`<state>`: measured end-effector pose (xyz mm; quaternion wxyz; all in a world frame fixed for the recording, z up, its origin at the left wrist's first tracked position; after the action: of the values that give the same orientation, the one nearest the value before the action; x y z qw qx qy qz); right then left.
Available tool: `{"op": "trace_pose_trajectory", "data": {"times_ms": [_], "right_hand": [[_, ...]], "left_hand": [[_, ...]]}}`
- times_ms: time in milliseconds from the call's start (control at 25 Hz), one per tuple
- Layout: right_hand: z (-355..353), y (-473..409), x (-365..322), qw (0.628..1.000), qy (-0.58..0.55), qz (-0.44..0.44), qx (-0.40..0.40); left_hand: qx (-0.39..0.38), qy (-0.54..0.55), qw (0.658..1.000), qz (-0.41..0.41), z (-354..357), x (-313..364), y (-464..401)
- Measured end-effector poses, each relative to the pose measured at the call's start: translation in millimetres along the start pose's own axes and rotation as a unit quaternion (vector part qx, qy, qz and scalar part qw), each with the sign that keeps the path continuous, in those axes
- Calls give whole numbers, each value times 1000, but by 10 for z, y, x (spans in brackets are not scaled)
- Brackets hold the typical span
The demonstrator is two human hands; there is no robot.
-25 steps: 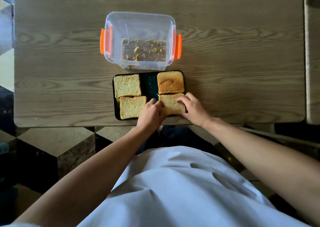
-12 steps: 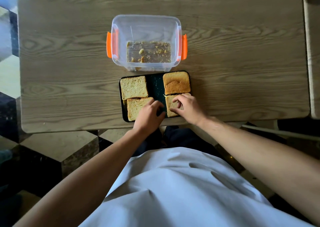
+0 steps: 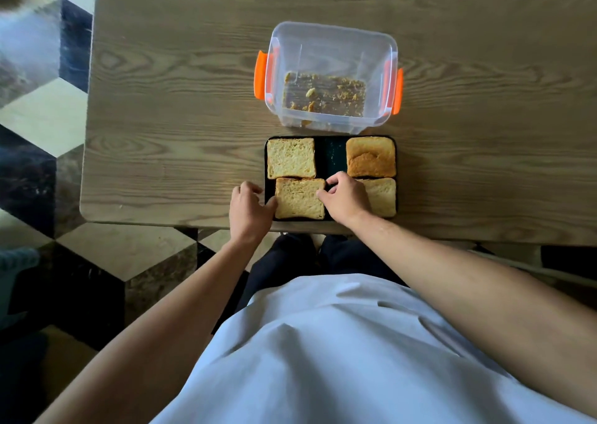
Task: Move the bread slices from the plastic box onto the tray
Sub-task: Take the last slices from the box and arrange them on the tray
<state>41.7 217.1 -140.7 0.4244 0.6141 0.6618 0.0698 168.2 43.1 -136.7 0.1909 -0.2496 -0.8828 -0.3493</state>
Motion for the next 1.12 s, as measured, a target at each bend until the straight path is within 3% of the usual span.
{"op": "trace_pose_trajectory", "data": {"times_ms": [640, 1120], "right_hand": [[121, 71, -181, 1000, 20, 11, 5], [32, -355, -511, 1000, -17, -7, 20]], "left_hand": [[-44, 76, 996, -11, -14, -53, -73], [-23, 81, 996, 6, -130, 357, -580]]}}
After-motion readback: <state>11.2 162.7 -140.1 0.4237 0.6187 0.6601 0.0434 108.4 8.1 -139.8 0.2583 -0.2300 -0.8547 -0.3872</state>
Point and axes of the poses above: each hand's wrist, its own y-axis away from the middle knuckle, its own z-axis out of the palm, x = y × z, the point moved 4 cm from there along -y, towards the middle knuckle, and after that the axes turned 2 degrees about -x, right-handed, at the moved point
